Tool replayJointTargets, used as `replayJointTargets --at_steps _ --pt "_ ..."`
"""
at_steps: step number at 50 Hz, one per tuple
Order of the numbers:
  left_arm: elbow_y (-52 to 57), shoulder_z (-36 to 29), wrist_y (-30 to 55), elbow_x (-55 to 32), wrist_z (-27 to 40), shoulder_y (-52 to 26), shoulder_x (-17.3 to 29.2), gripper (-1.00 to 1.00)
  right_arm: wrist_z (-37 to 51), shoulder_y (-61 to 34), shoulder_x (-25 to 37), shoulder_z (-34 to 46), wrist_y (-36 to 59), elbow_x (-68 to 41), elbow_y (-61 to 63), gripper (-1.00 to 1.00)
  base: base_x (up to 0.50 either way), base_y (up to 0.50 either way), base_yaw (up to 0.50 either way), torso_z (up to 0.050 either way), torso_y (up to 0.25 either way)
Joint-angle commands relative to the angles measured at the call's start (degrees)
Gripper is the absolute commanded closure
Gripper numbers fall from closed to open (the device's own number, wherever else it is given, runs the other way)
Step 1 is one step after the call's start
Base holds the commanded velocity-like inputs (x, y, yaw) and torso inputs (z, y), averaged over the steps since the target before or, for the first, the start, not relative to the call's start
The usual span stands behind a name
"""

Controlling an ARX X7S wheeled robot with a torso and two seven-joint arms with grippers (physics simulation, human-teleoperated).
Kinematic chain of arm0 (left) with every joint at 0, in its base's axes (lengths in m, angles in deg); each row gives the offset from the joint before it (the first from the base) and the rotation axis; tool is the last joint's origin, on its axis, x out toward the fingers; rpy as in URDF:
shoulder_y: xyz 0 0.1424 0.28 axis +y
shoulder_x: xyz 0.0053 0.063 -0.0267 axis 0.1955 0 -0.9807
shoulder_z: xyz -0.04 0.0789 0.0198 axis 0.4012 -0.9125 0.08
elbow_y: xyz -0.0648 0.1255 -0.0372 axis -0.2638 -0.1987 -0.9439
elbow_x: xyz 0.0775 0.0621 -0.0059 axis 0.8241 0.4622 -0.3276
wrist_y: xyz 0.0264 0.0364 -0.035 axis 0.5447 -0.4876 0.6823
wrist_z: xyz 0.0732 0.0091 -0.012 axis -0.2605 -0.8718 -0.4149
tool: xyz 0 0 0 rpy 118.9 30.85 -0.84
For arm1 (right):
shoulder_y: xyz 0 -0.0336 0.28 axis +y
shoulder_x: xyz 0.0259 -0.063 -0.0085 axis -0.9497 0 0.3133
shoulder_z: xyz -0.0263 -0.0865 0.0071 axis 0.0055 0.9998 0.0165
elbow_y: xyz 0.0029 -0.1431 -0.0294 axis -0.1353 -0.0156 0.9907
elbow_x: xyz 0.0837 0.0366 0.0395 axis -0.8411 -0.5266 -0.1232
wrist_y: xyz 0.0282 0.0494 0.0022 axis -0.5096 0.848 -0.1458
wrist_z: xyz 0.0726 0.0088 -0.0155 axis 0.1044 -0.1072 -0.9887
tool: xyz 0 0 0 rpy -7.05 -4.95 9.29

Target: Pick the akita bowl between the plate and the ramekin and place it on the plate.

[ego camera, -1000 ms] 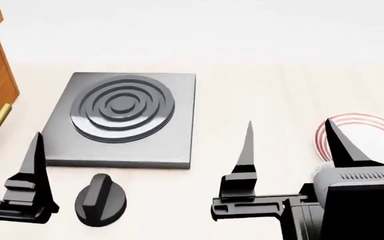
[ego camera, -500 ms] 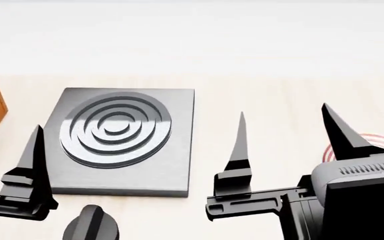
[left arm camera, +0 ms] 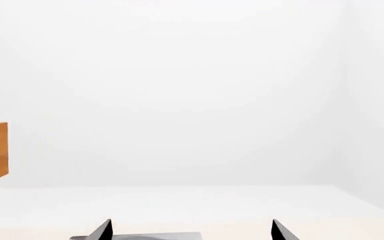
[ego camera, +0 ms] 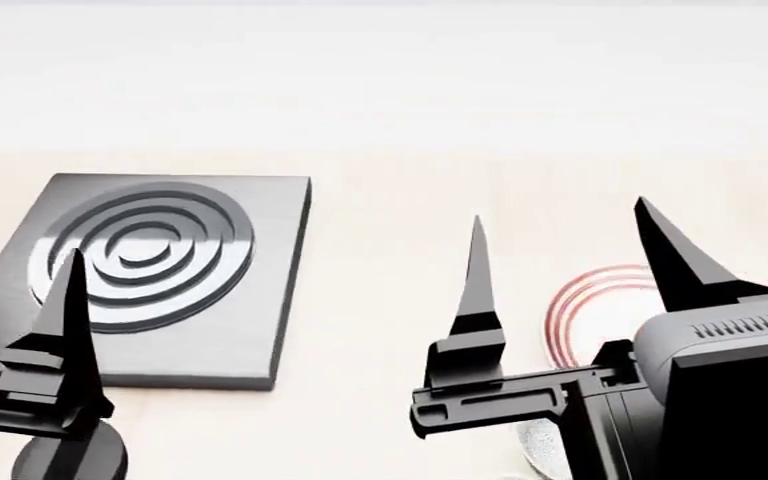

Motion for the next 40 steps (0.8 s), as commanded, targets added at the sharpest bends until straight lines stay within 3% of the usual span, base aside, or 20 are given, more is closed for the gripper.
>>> replayJointTargets --at_steps 1,37,40 --pt "0.00 0.12 -0.09 -0.64 0.38 0.06 0.22 -1.00 0.15 0.41 0.15 -0.41 0.07 -1.23 0.34 -1.00 -0.01 -0.50 0.00 0.000 0.000" --pt "-0.42 -0.08 -0.81 -1.84 1.36 0.13 1.12 -1.00 1.00 1.59 0.74 0.26 -1.40 -2.26 -0.95 -1.00 0.00 -0.50 0.00 0.000 0.000" --pt "-0.50 -0.17 -0.82 -1.93 1.46 0.07 1.16 -1.00 1.58 1.82 1.41 2.17 -1.44 -0.52 -1.57 -1.00 0.00 -0.03 0.00 0.000 0.000"
